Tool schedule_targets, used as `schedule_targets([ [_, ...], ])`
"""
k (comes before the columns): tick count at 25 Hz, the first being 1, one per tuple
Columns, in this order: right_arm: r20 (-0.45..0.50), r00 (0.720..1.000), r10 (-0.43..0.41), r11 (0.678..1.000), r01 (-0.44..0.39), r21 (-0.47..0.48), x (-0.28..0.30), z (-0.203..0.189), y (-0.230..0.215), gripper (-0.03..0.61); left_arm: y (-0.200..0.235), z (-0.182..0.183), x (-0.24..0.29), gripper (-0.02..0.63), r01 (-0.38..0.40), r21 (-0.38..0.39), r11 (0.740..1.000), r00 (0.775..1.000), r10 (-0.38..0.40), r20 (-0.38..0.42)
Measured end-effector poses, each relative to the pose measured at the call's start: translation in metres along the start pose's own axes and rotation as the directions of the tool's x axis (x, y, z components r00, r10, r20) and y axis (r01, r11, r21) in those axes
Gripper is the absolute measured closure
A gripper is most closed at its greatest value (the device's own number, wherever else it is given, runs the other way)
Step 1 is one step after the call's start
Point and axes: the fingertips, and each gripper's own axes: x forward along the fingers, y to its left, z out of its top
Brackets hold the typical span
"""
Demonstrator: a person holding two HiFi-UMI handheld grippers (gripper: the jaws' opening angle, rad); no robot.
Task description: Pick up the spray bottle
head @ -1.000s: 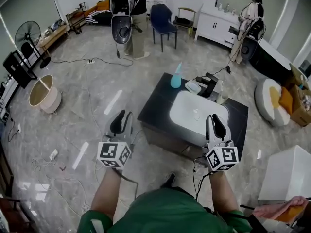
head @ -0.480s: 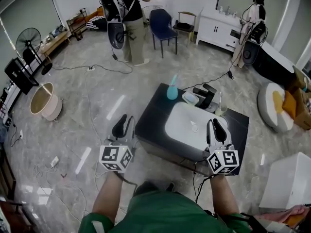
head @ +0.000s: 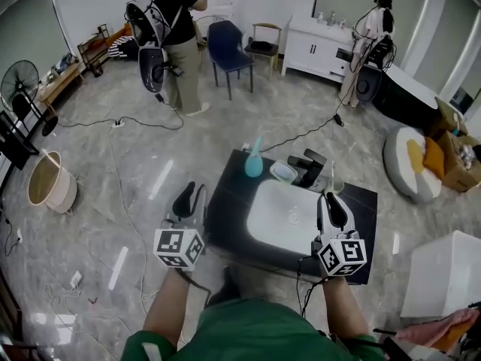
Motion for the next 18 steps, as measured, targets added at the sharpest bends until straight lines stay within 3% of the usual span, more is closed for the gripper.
schedule_targets([
  [10,-0.017,0.995,-0.094,0.996,0.094,0.000,0.097,-0.002,0.009,0.514,0.079,0.003,0.101,0.505,0.090,-0.029,0.996,0.996,-0.090,-0.019],
  [18,-0.055,0.983,-0.173,0.985,0.173,-0.006,0.121,-0.020,-0.010,0.514,0.087,-0.029,0.160,0.506,0.168,-0.064,0.984,0.983,-0.172,-0.063],
])
